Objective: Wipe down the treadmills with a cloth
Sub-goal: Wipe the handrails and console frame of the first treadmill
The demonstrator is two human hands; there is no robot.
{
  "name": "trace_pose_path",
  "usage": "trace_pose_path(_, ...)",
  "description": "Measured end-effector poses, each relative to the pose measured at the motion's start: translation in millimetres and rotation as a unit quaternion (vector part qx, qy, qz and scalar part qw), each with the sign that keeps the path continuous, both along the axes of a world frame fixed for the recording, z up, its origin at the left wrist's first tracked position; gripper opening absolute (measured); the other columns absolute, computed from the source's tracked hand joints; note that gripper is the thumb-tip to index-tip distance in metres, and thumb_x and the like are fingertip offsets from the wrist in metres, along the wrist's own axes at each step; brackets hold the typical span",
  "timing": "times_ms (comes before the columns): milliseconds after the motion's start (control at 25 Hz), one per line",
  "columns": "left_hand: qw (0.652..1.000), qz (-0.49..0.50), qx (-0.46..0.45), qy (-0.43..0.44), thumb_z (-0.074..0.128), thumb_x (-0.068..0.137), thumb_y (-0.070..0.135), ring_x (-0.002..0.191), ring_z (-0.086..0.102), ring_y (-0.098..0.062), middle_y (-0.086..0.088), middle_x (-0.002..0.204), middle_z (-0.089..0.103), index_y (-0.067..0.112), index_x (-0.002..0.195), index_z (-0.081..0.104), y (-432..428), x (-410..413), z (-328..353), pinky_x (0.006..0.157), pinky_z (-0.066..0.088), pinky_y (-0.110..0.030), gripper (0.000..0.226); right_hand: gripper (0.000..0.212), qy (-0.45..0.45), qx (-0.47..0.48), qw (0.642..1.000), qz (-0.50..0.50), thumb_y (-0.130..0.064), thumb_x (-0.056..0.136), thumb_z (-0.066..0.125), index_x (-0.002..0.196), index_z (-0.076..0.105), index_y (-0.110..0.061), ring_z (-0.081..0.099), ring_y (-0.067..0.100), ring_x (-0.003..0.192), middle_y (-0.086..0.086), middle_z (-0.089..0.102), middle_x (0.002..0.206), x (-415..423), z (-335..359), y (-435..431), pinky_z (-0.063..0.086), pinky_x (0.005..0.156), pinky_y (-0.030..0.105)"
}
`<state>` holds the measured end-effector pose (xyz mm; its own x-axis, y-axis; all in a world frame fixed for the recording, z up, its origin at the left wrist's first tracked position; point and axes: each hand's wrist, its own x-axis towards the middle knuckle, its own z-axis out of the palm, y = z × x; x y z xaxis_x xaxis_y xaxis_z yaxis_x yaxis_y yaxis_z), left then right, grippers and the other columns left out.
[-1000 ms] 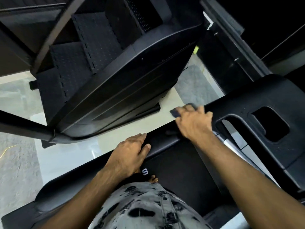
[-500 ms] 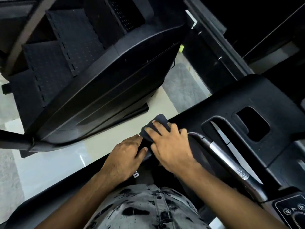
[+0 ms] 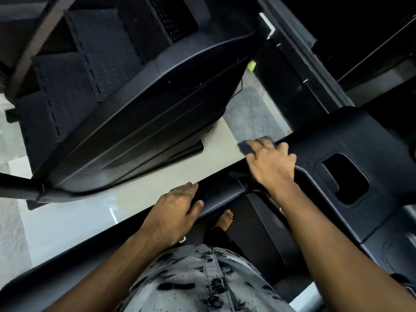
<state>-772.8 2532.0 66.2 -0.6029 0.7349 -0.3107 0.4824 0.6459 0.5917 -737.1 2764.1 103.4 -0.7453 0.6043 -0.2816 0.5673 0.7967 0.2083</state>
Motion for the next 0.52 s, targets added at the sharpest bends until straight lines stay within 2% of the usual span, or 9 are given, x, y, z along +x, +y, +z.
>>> trace_pose_path(40,1.000,-0.001,-0.002,0.000,0.038,0.101,0.040,0.143,0.030,-0.012,-0.002,0.154,0.037,0.016,0.149,0.034,3,2,0,0.116,0.022,-0.025,0.054,0.046,-0.020,0.015,1.000,0.009,-0.042,0.102,0.030,0.147,0.034,-0.042,0.040,0.032,0.121,-0.005,0.040,0.151,-2,-2,-1,0.039,0.089,0.046)
trace_pose_path(80,1.000,-0.001,0.003,0.002,0.039,0.101,0.039,0.140,0.035,-0.014,-0.002,0.150,0.043,0.015,0.145,0.040,7,4,0,0.114,0.026,-0.027,0.050,0.045,-0.012,0.010,0.996,0.089,-0.042,0.101,0.031,0.146,0.034,-0.041,0.040,0.031,0.121,-0.006,0.039,0.152,2,-11,-17,0.037,0.088,0.046)
trace_pose_path(160,1.000,-0.004,0.006,0.001,0.041,0.100,0.037,0.130,0.047,-0.019,-0.002,0.134,0.056,0.017,0.130,0.050,16,1,1,0.106,0.036,-0.030,0.037,0.050,-0.012,-0.078,0.966,0.247,-0.042,0.099,0.034,0.148,0.028,-0.046,0.040,0.028,0.123,-0.013,0.032,0.157,19,-10,-51,0.038,0.091,0.047)
trace_pose_path(200,1.000,-0.002,0.008,-0.003,0.042,0.099,0.038,0.131,0.047,-0.019,-0.001,0.135,0.055,0.017,0.132,0.049,20,0,2,0.107,0.035,-0.030,0.039,0.051,-0.018,-0.090,0.960,0.265,-0.042,0.098,0.034,0.148,0.027,-0.047,0.041,0.027,0.122,-0.014,0.031,0.158,17,-12,-38,0.039,0.092,0.048)
trace_pose_path(320,1.000,-0.008,-0.002,-0.001,0.037,0.101,0.043,0.144,0.027,-0.010,0.000,0.156,0.034,0.016,0.151,0.031,26,1,-1,0.118,0.021,-0.026,0.058,0.047,-0.032,0.026,0.998,0.037,-0.042,0.101,0.033,0.147,0.033,-0.036,0.043,0.031,0.118,-0.003,0.042,0.148,-5,-2,19,0.041,0.088,0.046)
trace_pose_path(360,1.000,-0.008,-0.003,0.000,0.037,0.101,0.044,0.144,0.027,-0.010,0.000,0.156,0.034,0.016,0.151,0.029,27,3,-2,0.118,0.021,-0.027,0.058,0.048,-0.024,0.063,0.996,0.062,-0.042,0.100,0.035,0.148,0.033,-0.033,0.044,0.032,0.116,0.000,0.044,0.147,1,-4,18,0.040,0.086,0.046)
trace_pose_path(400,1.000,-0.007,0.002,0.000,0.037,0.100,0.044,0.142,0.031,-0.012,0.001,0.153,0.038,0.017,0.150,0.031,29,4,-2,0.117,0.024,-0.029,0.057,0.052,0.001,0.064,0.987,0.147,-0.042,0.099,0.037,0.149,0.034,-0.031,0.046,0.033,0.114,0.001,0.044,0.149,16,-10,1,0.040,0.084,0.047)
trace_pose_path(480,1.000,-0.007,0.007,0.000,0.034,0.098,0.048,0.137,0.039,-0.015,0.001,0.146,0.047,0.020,0.146,0.035,35,2,-3,0.113,0.031,-0.032,0.055,0.057,0.004,0.008,0.956,0.294,-0.044,0.094,0.039,0.149,0.034,-0.035,0.051,0.032,0.109,-0.003,0.042,0.154,43,-7,-24,0.043,0.081,0.046)
trace_pose_path(520,1.000,-0.008,0.001,-0.003,0.031,0.096,0.051,0.138,0.037,-0.015,0.001,0.148,0.045,0.020,0.147,0.033,38,1,-4,0.113,0.031,-0.034,0.060,0.056,-0.009,0.006,0.953,0.304,-0.043,0.094,0.038,0.150,0.033,-0.037,0.051,0.031,0.110,-0.005,0.041,0.154,39,-10,-5,0.043,0.082,0.045)
